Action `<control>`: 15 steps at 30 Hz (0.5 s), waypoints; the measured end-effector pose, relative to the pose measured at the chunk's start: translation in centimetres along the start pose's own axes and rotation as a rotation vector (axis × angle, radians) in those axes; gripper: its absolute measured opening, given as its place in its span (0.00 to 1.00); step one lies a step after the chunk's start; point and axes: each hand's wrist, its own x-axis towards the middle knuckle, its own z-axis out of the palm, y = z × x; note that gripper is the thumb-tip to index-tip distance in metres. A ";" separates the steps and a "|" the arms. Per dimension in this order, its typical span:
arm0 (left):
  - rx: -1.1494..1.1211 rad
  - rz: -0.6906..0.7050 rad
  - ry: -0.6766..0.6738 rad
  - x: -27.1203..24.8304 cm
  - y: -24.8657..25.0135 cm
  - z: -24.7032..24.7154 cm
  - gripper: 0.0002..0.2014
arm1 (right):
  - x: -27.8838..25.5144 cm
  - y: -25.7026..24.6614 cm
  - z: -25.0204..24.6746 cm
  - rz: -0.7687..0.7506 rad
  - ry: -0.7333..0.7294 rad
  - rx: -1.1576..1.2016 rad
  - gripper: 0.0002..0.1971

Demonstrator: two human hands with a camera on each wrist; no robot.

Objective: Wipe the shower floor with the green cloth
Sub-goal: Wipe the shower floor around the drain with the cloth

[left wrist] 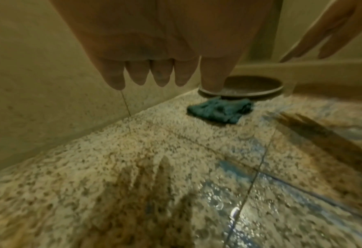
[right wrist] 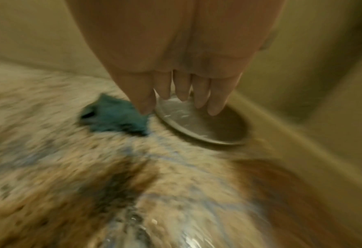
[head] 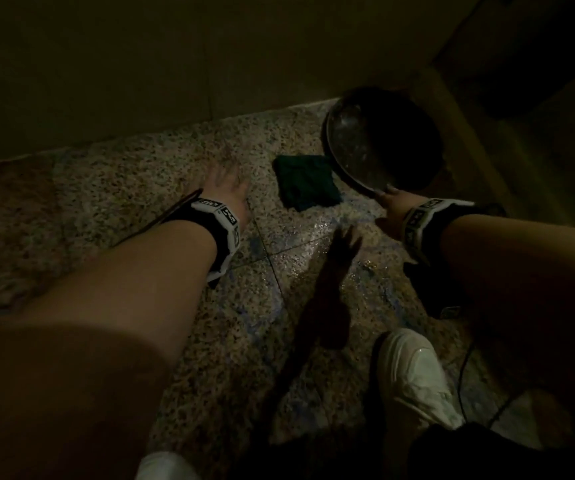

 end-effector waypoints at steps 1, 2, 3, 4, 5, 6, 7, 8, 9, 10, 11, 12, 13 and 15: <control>-0.014 -0.019 -0.013 0.5 0.2 0.3 0.31 | 0.7 -0.7 0.3 -0.045 0.020 -0.017 0.32; -0.022 -0.038 -0.025 0.9 0.4 0.7 0.31 | 1.5 -1.4 0.4 -0.087 0.048 -0.038 0.33; -0.031 -0.051 -0.030 1.3 0.7 0.9 0.30 | 2.6 -2.1 0.3 -0.131 0.069 -0.066 0.34; -0.036 -0.058 -0.028 1.4 1.0 1.0 0.30 | 3.6 -2.8 0.3 -0.186 0.085 -0.074 0.35; -0.030 -0.065 -0.024 1.5 1.4 1.1 0.30 | 4.7 -3.6 0.2 -0.244 0.085 -0.051 0.35; -0.025 -0.070 -0.026 1.7 1.7 1.3 0.30 | 5.7 -4.4 0.1 -0.299 0.074 -0.023 0.34; -0.032 -0.075 -0.036 2.0 2.0 1.4 0.30 | 6.6 -5.3 0.0 -0.345 0.063 -0.004 0.35; -0.042 -0.088 -0.050 2.4 2.1 1.6 0.31 | 7.6 -6.1 0.1 -0.383 0.053 0.009 0.36; -0.043 -0.111 -0.066 2.8 2.0 1.9 0.31 | 8.3 -6.9 0.1 -0.410 0.042 0.022 0.37; -0.039 -0.129 -0.083 3.3 2.1 2.1 0.32 | 8.9 -7.7 0.1 -0.431 0.023 0.047 0.38; -0.038 -0.142 -0.100 3.7 2.1 2.3 0.32 | 9.4 -8.3 0.2 -0.448 0.008 0.070 0.38; -0.035 -0.148 -0.113 4.2 2.2 2.5 0.33 | 9.9 -8.8 0.2 -0.459 -0.003 0.090 0.38; -0.026 -0.149 -0.120 4.7 2.4 2.6 0.33 | 10.3 -8.9 0.2 -0.457 -0.010 0.103 0.37; -0.061 -0.140 -0.108 5.8 2.7 2.6 0.33 | 11.2 -8.6 0.4 -0.452 -0.005 0.116 0.36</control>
